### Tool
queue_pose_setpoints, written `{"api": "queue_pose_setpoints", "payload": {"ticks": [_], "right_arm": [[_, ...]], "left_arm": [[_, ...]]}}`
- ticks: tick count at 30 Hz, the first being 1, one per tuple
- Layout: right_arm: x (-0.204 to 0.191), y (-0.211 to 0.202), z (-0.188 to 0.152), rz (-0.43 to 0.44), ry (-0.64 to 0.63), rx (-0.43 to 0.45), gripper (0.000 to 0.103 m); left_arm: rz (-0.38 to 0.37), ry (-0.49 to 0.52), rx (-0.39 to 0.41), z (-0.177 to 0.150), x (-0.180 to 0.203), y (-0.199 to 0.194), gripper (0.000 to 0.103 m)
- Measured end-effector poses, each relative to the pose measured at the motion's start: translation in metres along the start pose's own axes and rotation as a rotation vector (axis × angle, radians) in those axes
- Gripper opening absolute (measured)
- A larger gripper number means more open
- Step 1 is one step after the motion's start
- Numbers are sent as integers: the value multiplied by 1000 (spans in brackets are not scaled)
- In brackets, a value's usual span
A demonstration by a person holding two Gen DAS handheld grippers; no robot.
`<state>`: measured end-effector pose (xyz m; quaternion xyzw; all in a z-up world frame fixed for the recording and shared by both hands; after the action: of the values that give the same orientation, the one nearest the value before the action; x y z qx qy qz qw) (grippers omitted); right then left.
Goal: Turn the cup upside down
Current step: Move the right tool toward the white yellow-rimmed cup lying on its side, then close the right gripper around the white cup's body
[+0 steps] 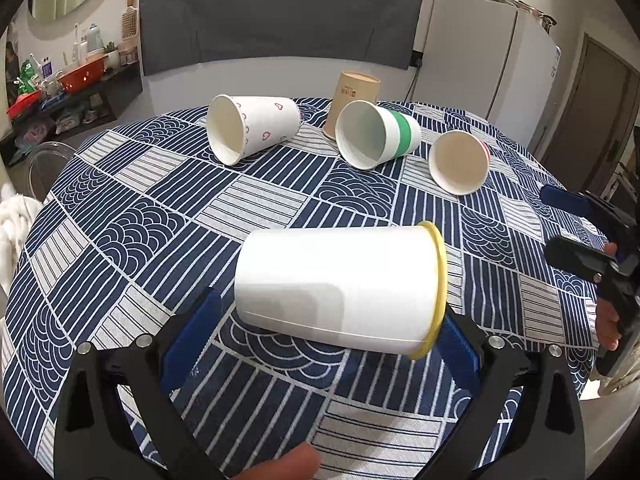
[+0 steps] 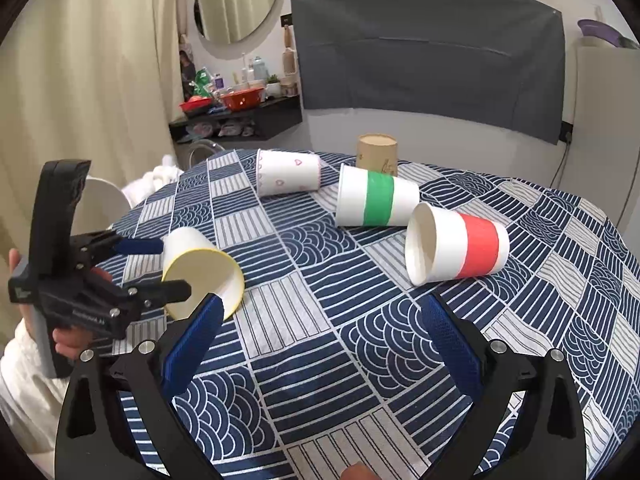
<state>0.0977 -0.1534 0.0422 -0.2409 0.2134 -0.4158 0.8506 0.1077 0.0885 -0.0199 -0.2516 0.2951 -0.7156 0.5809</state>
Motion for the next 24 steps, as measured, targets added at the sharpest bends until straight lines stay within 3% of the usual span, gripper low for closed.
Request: {"api": "queue_pose_setpoints", "payload": {"ticks": [2,6,18,24], "right_arm": [[0,0,-3,10,-3,-6,95],[3,-5,-6,9,-7,-4,95],[28,-38,-10,-12,15,39,95],[50,-57,-15,-39,35,67,95]], "left_arm": [[-40,1,-30,0,1,5,88],[-51,8,-18,1,2,1,88],[23,114,28,12,48,-24,88],[1,164,39,23,85,-27,88]]}}
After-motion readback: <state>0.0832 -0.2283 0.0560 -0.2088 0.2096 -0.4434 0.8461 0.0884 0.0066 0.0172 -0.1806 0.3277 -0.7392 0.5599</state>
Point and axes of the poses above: each gripper's, at about its wrist camera, not at the fingertips, and y roughly the way its jaws point, x to its right, z to its top, the point moved 4 cm from there along y, roughly the way its jaws point, and after that the axes turned 8 degrees about z, right-handed, at the moved point
